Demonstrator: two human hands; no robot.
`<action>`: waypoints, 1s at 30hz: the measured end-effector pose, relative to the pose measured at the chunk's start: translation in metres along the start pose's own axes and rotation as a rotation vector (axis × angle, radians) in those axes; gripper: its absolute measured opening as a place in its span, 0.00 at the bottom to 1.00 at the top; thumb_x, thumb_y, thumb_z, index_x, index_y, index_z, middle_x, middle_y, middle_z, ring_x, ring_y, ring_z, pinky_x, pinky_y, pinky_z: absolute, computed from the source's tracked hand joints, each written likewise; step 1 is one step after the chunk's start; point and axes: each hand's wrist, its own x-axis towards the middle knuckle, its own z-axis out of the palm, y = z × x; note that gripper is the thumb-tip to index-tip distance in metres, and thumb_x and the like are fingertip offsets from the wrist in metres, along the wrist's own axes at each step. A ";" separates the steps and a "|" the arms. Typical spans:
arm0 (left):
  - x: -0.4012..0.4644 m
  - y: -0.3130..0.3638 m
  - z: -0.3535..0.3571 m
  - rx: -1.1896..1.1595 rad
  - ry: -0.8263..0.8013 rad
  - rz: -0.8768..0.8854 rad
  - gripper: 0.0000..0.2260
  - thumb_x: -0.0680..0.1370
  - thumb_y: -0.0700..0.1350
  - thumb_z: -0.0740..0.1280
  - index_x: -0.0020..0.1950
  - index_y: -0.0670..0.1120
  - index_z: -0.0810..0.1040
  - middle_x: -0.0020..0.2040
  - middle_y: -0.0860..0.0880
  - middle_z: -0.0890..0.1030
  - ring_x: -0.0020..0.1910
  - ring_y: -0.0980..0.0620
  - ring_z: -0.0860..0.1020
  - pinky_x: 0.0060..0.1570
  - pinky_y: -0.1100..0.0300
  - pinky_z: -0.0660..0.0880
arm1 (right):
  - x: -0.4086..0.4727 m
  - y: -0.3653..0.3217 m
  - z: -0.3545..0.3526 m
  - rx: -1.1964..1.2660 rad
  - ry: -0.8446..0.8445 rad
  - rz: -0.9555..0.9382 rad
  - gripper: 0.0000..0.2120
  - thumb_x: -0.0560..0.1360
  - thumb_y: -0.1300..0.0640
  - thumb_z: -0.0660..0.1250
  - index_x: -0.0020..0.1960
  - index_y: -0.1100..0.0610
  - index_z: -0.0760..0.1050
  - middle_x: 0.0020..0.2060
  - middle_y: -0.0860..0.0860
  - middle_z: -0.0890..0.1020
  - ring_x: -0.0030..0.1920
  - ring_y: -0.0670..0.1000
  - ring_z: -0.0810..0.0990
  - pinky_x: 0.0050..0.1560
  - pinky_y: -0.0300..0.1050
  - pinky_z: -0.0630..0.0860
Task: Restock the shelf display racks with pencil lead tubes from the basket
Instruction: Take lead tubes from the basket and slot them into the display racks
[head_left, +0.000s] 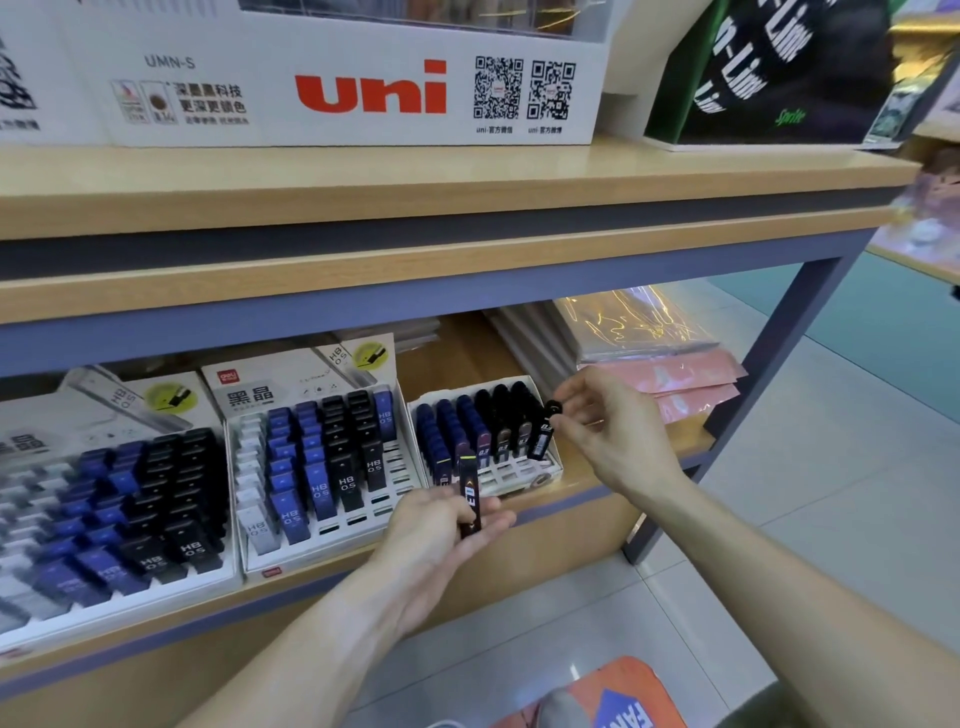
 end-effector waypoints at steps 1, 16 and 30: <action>-0.002 0.000 0.000 0.022 -0.011 0.000 0.14 0.79 0.24 0.56 0.64 0.31 0.69 0.54 0.30 0.81 0.51 0.35 0.85 0.56 0.47 0.81 | 0.000 0.001 0.002 -0.009 -0.009 -0.013 0.11 0.73 0.62 0.76 0.49 0.49 0.78 0.40 0.45 0.82 0.40 0.43 0.82 0.45 0.39 0.79; -0.010 -0.004 -0.005 0.296 0.033 0.134 0.11 0.82 0.32 0.64 0.60 0.44 0.77 0.53 0.43 0.82 0.47 0.46 0.87 0.51 0.54 0.83 | -0.005 -0.005 0.039 -0.114 -0.163 -0.200 0.11 0.74 0.62 0.73 0.51 0.49 0.78 0.40 0.43 0.83 0.43 0.43 0.83 0.49 0.46 0.81; -0.014 0.001 -0.010 0.155 -0.042 0.120 0.10 0.82 0.33 0.65 0.59 0.44 0.81 0.42 0.44 0.87 0.42 0.50 0.85 0.45 0.60 0.80 | -0.007 -0.021 0.029 0.107 -0.116 0.120 0.11 0.75 0.64 0.69 0.54 0.51 0.78 0.42 0.47 0.86 0.42 0.49 0.85 0.44 0.43 0.81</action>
